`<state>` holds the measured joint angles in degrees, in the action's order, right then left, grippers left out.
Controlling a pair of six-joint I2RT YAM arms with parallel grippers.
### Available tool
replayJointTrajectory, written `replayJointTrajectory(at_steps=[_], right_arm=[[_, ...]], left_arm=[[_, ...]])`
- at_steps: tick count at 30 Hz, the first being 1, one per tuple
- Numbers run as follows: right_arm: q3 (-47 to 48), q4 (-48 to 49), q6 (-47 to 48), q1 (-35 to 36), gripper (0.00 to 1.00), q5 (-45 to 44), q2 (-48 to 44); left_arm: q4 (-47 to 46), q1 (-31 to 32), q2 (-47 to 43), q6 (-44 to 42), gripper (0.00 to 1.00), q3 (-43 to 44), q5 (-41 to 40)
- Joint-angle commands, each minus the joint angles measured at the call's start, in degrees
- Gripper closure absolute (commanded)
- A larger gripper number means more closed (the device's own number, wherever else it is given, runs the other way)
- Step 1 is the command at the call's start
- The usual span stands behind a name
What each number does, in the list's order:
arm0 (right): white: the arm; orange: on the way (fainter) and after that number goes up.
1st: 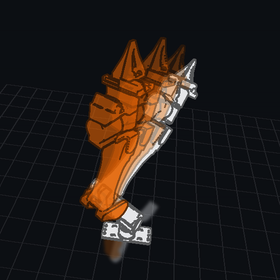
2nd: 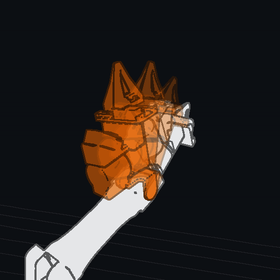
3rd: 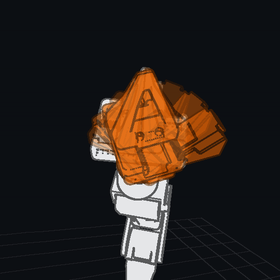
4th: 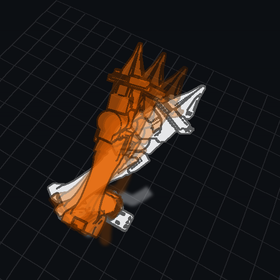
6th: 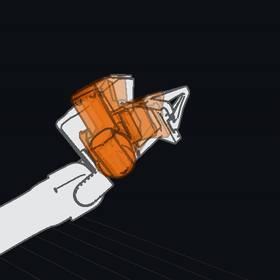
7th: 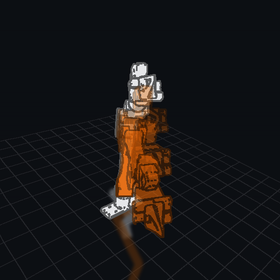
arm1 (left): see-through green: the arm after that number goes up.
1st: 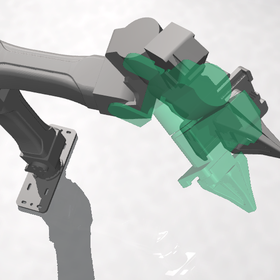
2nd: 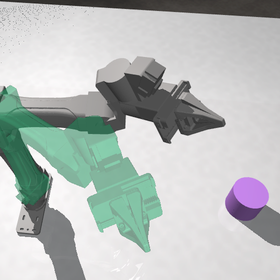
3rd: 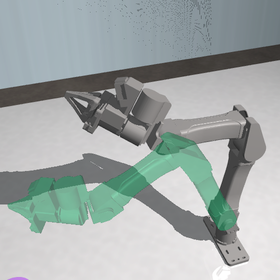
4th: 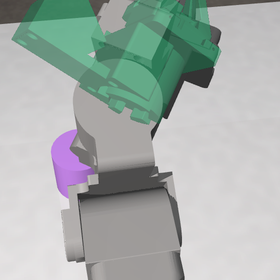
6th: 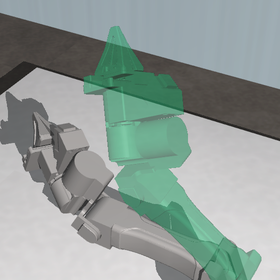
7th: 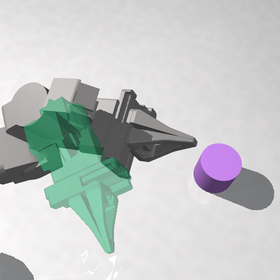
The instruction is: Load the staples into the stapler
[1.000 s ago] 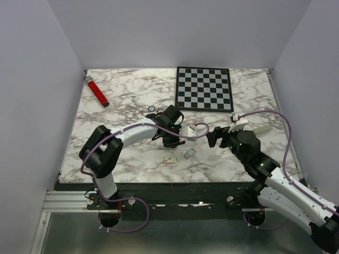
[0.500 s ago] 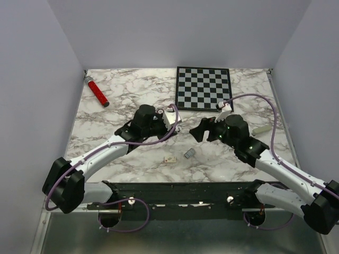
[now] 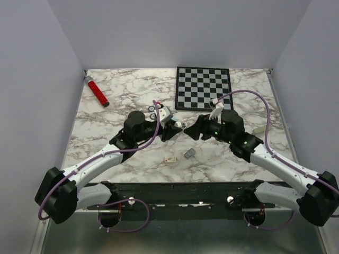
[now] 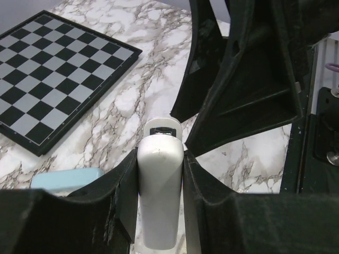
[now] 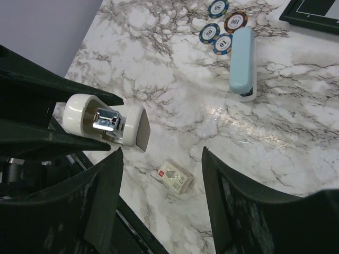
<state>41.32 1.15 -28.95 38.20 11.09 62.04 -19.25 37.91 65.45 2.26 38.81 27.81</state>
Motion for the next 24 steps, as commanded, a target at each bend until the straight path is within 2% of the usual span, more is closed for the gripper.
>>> replayJointTrajectory(at_steps=[1, 8, 13, 22, 24], right_arm=[[1.2, 2.6, -2.1, 0.2, 0.33, 2.2, 0.4], [1.0, 2.7, -2.8, 0.1, 0.39, 0.2, 0.0], [-0.2, 2.4, -4.0, 0.2, 0.50, -2.6, -0.2], [0.7, 4.8, -7.8, 0.2, 0.56, 1.3, 1.6], [-0.1, 5.4, -8.8, 0.2, 0.62, 0.8, 1.5]], left_arm=[[-4.7, 1.5, -1.4, 1.8, 1.00, -0.3, 2.2], [-3.7, 3.0, -1.5, -0.1, 1.00, 0.0, 1.1], [-3.7, 4.1, -1.6, -1.4, 1.00, 0.3, 1.5], [-4.6, 7.6, -0.6, -3.5, 1.00, 1.6, 1.0], [-5.0, 7.8, -0.8, -3.6, 1.00, 1.8, 1.0]])
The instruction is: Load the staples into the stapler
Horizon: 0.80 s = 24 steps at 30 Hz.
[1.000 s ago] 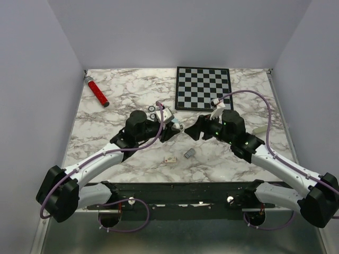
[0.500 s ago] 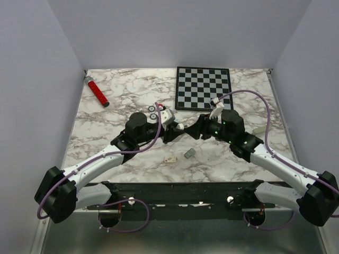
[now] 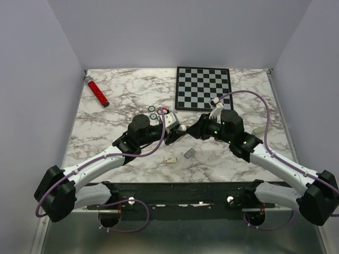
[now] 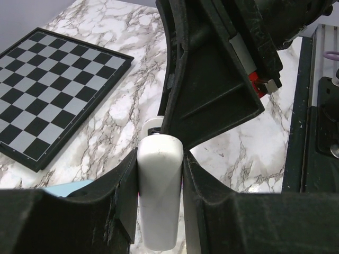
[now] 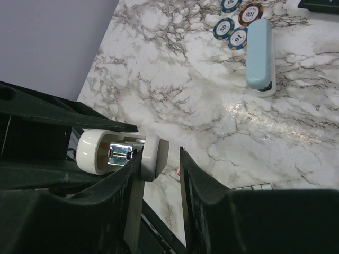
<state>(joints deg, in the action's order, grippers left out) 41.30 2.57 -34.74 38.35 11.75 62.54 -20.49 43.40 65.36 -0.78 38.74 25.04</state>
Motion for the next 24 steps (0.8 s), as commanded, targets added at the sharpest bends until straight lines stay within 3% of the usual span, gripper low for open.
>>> replayJointTrajectory(at_steps=[1, 7, 15, 24], right_arm=[[-0.3, 4.3, -3.5, 0.1, 0.64, -0.8, 0.9], [-1.7, 4.5, -5.0, -0.5, 0.99, -4.4, -1.5], [-2.8, 6.6, -13.1, -7.4, 0.99, -0.5, -5.1], [-11.1, 30.9, -29.1, -17.4, 0.99, 11.0, -8.6]], left_arm=[[-3.7, 2.4, -0.8, -0.5, 1.00, 1.9, 3.8], [-3.9, 2.4, -4.4, -0.5, 1.00, 0.5, 0.5], [-11.1, 1.6, -11.9, 5.4, 1.00, -6.5, -14.6], [-16.5, 1.2, -19.8, 16.2, 1.00, -15.7, -35.1]])
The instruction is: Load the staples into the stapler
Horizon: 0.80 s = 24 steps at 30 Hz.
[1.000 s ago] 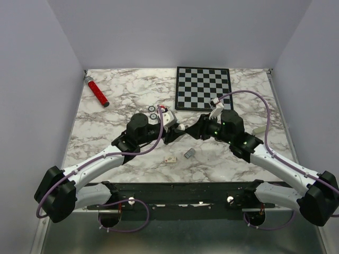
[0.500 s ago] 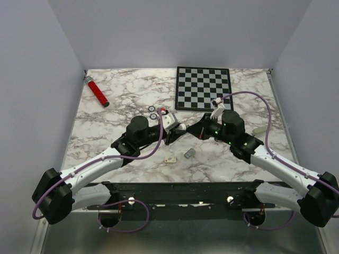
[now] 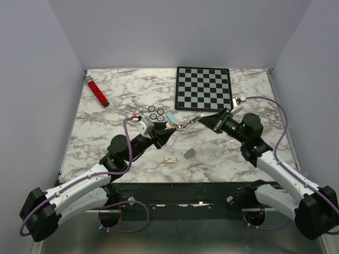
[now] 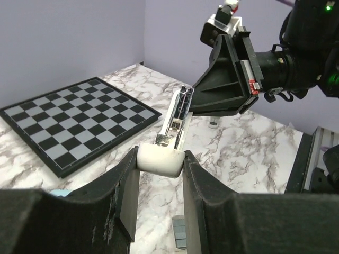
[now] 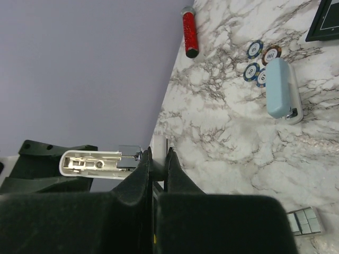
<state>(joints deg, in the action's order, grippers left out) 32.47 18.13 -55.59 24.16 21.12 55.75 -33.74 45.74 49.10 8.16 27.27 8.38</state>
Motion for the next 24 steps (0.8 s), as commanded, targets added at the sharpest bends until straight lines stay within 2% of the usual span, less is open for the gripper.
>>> replayJointTrajectory(at_steps=[1, 4, 12, 13, 15, 21, 23, 24], right_arm=[[-3.5, 19.6, -10.1, -3.4, 0.99, 1.7, -2.0], [-5.0, 27.1, -12.0, -3.6, 0.99, 1.2, -1.7], [-6.8, 32.8, -11.4, -3.6, 0.99, -0.1, 0.0], [-7.3, 36.0, -11.8, -3.6, 0.99, -0.5, 0.8], [-6.6, 36.7, -10.6, -3.6, 0.99, 0.1, 1.6], [0.8, 16.2, 5.3, -3.3, 0.99, -0.5, 1.1], [3.0, 10.5, 11.1, -3.2, 0.99, -2.2, 0.9], [3.7, 8.3, 12.7, -3.2, 0.99, -2.9, 1.0]], left_arm=[[-3.6, -1.1, -4.1, 8.2, 1.00, -4.8, -21.2], [-3.5, -1.1, -5.0, 14.7, 1.00, -6.2, -25.7], [-4.0, -1.0, -1.1, 27.7, 1.00, -7.1, -28.6], [-4.1, -0.9, -0.8, 30.0, 1.00, -7.2, -29.0], [-4.1, -0.9, 0.4, 30.7, 1.00, -7.1, -29.4], [-6.2, -0.9, 2.1, 28.5, 1.00, -4.9, -26.6], [-5.6, -0.9, 2.5, 26.9, 0.93, -3.0, -23.6], [-4.8, -0.9, 2.7, 25.3, 0.82, -2.1, -22.7]])
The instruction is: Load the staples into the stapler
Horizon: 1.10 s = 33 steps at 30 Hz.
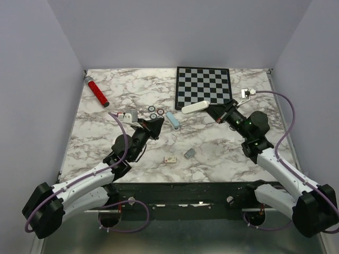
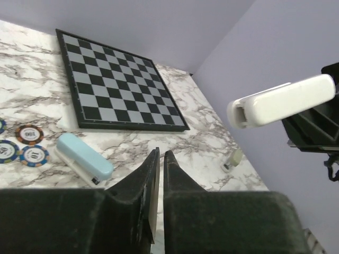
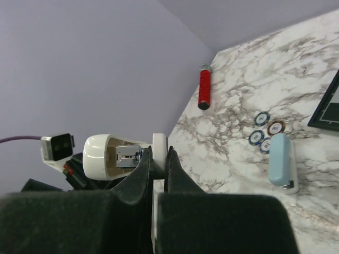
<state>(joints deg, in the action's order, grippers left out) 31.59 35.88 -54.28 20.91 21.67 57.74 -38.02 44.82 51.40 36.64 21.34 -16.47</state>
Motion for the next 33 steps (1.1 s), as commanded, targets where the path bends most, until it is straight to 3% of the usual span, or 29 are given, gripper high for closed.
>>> replayJointTrajectory(at_steps=[1, 5, 6, 9, 12, 16, 23, 29, 33], right_arm=[[5.7, -13.5, 14.4, 0.0, 0.99, -4.5, -1.0], [9.2, -20.6, 21.4, 2.3, 0.99, -8.7, -0.2], [9.7, -22.1, 23.1, 3.2, 0.99, -10.2, -0.2], [11.4, -25.8, 29.4, 7.3, 0.99, -17.4, 0.1], [12.9, -28.3, 34.0, 11.4, 0.99, -24.7, 0.6], [14.5, -30.4, 38.5, 15.4, 0.99, -31.4, 1.9], [16.9, -31.8, 42.2, 19.9, 0.99, -39.7, 3.6], [18.1, -32.0, 44.7, 22.7, 0.99, -43.2, 5.0], [18.5, -31.6, 45.8, 24.2, 0.99, -44.6, 5.4]], left_arm=[[0.5, 0.0, 0.8, -4.5, 0.77, 6.1, 4.3], [10.0, 0.0, 3.0, -8.0, 0.47, 13.9, 8.5], [12.4, 0.0, 3.8, -8.0, 0.35, 15.8, 9.2], [23.1, 0.0, 7.9, -5.4, 0.13, 25.0, 10.3], [31.0, 0.2, 12.8, -0.8, 0.03, 32.8, 10.8], [37.8, 0.8, 19.3, 3.7, 0.01, 41.0, 11.7], [46.0, 3.3, 24.8, 6.3, 0.01, 46.6, 8.1], [45.7, 4.8, 26.6, 6.4, 0.06, 47.2, 6.9], [45.2, 5.2, 27.5, 6.2, 0.15, 47.1, 4.7]])
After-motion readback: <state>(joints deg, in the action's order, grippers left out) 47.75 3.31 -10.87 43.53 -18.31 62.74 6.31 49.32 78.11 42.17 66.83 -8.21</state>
